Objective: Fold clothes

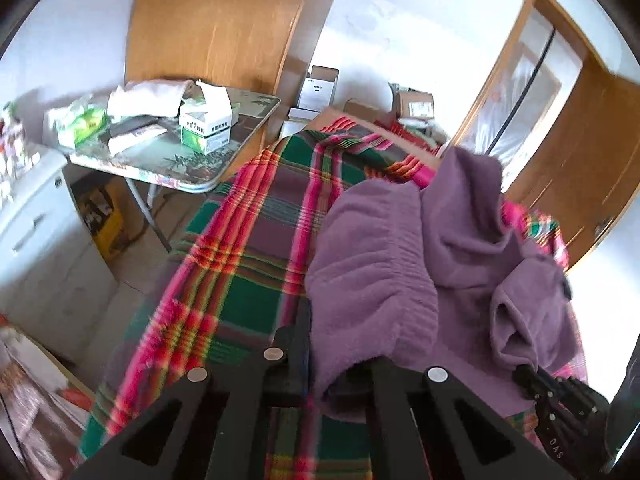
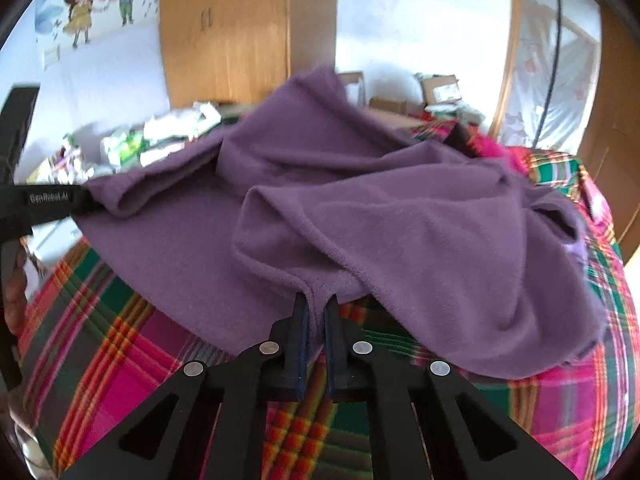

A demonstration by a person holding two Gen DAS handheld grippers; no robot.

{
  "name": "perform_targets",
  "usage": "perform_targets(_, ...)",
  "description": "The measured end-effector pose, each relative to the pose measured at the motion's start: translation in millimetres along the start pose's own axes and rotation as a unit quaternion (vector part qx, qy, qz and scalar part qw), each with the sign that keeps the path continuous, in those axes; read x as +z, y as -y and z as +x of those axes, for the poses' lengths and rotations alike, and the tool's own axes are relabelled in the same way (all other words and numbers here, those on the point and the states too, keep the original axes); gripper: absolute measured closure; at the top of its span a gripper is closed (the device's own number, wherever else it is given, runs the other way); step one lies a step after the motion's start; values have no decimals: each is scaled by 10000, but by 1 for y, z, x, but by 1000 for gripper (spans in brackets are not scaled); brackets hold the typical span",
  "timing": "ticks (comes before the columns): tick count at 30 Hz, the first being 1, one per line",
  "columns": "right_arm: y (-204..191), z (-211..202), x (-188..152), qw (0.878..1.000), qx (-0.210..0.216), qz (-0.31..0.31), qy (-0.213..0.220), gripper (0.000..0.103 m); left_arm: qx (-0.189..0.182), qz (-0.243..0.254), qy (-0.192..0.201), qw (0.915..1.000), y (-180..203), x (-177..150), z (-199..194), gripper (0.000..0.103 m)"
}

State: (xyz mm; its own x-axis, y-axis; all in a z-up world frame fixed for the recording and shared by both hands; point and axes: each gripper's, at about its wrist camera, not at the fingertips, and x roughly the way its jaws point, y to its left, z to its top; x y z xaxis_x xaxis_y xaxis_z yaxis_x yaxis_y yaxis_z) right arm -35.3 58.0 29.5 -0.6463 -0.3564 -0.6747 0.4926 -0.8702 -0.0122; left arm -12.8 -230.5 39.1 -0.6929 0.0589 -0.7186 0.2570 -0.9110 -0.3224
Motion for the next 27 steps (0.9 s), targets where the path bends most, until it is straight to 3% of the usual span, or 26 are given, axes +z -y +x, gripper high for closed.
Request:
perform_targets(6,23,-48,-23,9975,-199,559,393,96,-590,-287,-204,9976,19,-25,-13,98)
perform_targets(12,40,-86,-46,9932,-390,894,642,96,-840,-187,-351,9957,43,-54,-23,98)
perform_targets(27,33,-142,-113,9926,-347,967,641,96,-1061,-519,-535,9916,37,-113,-50,98)
